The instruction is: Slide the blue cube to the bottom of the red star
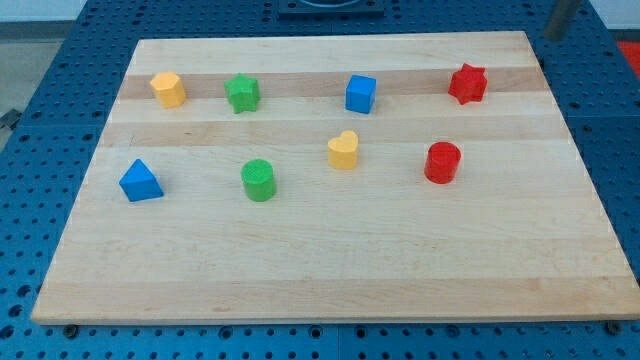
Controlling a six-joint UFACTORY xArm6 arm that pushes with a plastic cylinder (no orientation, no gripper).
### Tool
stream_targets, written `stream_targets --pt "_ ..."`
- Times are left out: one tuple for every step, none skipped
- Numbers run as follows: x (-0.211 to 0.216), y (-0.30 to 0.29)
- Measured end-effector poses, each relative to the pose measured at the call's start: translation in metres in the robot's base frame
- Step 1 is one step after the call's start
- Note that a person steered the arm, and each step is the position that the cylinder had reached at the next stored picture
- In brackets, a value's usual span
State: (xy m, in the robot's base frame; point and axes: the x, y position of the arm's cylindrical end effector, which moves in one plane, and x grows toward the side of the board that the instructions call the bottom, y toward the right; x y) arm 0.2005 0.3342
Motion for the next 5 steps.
stream_targets --pt "-0.009 -0.001" --pt "-0.01 -0.042" --pt "-0.007 -0.148" --pt "-0.004 -0.262" --pt "0.034 -0.341"
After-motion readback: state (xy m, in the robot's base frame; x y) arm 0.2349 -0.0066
